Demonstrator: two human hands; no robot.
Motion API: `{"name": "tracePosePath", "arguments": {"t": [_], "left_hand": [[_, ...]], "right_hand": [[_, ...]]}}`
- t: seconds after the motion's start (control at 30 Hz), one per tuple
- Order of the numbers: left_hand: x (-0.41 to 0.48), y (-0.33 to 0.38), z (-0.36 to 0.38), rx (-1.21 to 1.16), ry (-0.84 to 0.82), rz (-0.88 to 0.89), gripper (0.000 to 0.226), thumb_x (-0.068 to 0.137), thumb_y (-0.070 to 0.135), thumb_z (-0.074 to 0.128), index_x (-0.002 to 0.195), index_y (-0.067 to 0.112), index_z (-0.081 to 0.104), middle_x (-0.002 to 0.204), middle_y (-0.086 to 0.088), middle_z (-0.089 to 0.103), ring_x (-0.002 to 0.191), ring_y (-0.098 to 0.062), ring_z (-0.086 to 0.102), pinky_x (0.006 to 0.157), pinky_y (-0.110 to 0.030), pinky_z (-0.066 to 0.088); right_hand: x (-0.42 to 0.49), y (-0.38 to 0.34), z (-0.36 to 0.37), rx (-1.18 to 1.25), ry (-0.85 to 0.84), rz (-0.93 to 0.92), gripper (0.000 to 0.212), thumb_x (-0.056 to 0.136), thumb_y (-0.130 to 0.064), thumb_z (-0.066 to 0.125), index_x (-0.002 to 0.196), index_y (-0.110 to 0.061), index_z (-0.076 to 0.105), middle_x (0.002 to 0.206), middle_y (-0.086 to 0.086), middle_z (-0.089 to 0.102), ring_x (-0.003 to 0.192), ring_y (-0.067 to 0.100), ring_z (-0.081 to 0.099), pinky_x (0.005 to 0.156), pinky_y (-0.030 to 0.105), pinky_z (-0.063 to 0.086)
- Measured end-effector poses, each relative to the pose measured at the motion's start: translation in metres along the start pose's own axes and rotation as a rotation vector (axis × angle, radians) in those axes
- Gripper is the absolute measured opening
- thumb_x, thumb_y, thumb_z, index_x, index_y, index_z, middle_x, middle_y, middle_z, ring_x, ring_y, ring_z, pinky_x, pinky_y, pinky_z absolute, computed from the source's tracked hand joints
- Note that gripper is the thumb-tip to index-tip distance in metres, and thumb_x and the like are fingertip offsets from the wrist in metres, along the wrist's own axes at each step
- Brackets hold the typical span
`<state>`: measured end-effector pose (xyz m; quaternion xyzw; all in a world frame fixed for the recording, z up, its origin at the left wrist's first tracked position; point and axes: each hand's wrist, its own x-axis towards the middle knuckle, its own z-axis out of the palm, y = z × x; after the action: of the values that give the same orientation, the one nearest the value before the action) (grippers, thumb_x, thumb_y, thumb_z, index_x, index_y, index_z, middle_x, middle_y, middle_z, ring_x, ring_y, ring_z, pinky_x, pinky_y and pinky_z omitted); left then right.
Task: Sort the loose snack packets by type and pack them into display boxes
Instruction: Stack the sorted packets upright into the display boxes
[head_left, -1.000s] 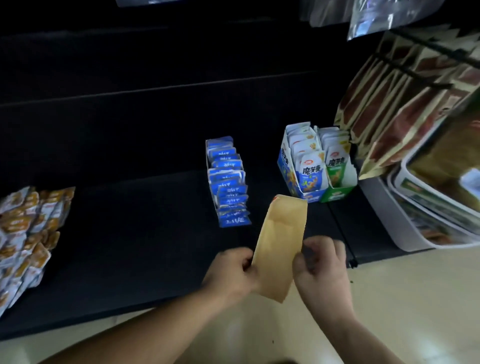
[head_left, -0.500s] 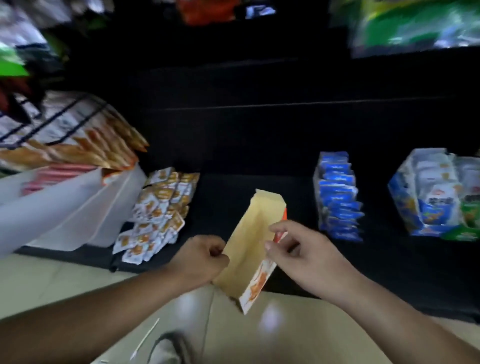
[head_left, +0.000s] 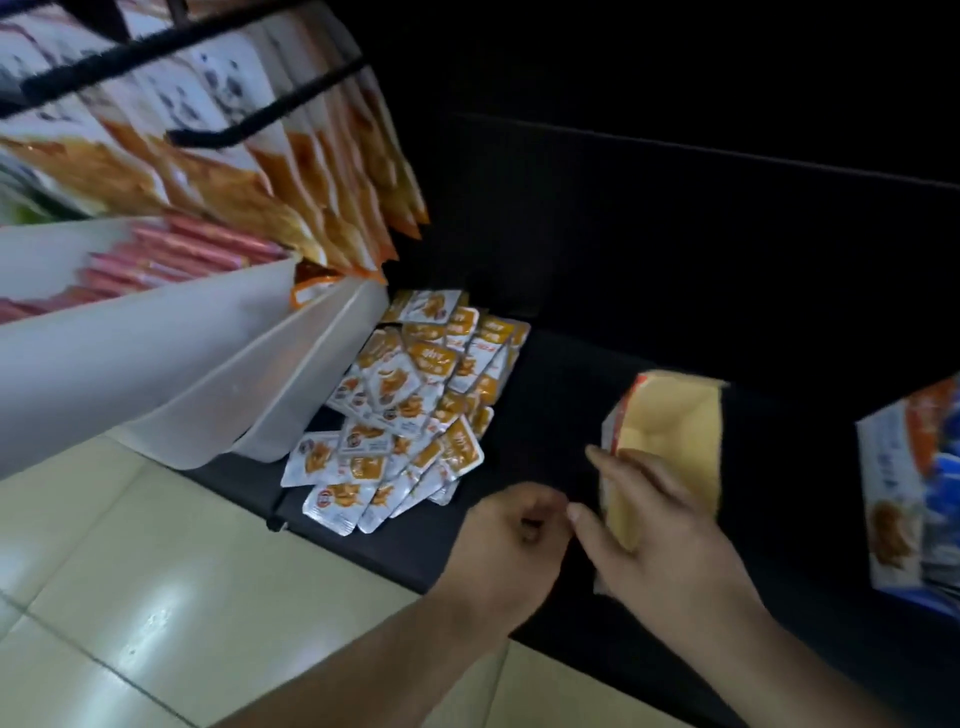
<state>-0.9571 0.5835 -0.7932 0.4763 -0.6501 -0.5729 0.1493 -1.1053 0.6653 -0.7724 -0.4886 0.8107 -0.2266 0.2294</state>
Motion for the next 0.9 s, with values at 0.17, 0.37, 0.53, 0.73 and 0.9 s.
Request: {"name": "tracePosePath", "arguments": {"t": [0.17, 0.37, 0.53, 0.73, 0.9], "left_hand": [[0.012, -0.026, -0.077, 0.339, 0.427, 0.204, 0.026, 0.091, 0.013, 0.07, 0.113, 0.027, 0.073, 0.122, 0.012, 0.063, 0.113, -0.004, 0.056, 0.098, -0.018, 0.048], [0.046, -0.055, -0.151, 0.733, 0.375, -0.086, 0.083, 0.09, 0.033, 0.067, 0.16, 0.043, 0.023, 0.171, -0.009, 0.011, 0.154, -0.037, 0.01, 0.118, -0.063, 0.03], [0.066, -0.069, -0.137, 0.753, 0.224, -0.177, 0.083, 0.096, 0.052, 0.051, 0.151, 0.066, -0.01, 0.172, 0.001, -0.016, 0.158, -0.039, -0.008, 0.122, -0.068, 0.009], [0.078, -0.051, -0.098, 0.825, 0.111, -0.175, 0.07, 0.102, 0.052, 0.036, 0.152, 0.064, -0.011, 0.169, -0.007, -0.027, 0.155, -0.038, -0.024, 0.121, -0.065, -0.01], [0.062, -0.047, -0.053, 0.795, 0.008, -0.064, 0.074, 0.092, 0.063, 0.026, 0.152, 0.058, -0.017, 0.165, -0.009, -0.037, 0.15, -0.036, -0.037, 0.119, -0.065, -0.018]], "right_hand": [[0.036, 0.013, 0.011, -0.028, 0.007, 0.031, 0.066, 0.089, -0.059, 0.064, 0.147, -0.056, 0.033, 0.149, -0.023, 0.041, 0.128, 0.014, 0.054, 0.09, 0.041, 0.057], [0.057, -0.002, -0.02, -0.428, 0.327, -0.112, 0.058, 0.093, -0.047, 0.066, 0.147, -0.029, 0.055, 0.113, 0.009, 0.055, 0.091, 0.035, 0.06, 0.062, 0.039, 0.053], [0.08, -0.061, 0.013, -0.096, -0.013, -0.107, 0.05, 0.094, -0.05, 0.062, 0.143, -0.042, 0.054, 0.137, -0.01, 0.046, 0.128, 0.015, 0.05, 0.097, 0.032, 0.049], [0.128, -0.072, 0.06, 0.205, -0.154, 0.074, 0.052, 0.095, -0.061, 0.055, 0.145, -0.054, 0.045, 0.171, -0.012, 0.004, 0.158, 0.016, 0.003, 0.124, 0.043, 0.024], [0.115, -0.047, 0.079, 0.162, -0.09, -0.053, 0.063, 0.091, -0.069, 0.05, 0.151, -0.056, 0.034, 0.168, -0.018, 0.009, 0.157, 0.011, 0.006, 0.123, 0.046, 0.029]]}}
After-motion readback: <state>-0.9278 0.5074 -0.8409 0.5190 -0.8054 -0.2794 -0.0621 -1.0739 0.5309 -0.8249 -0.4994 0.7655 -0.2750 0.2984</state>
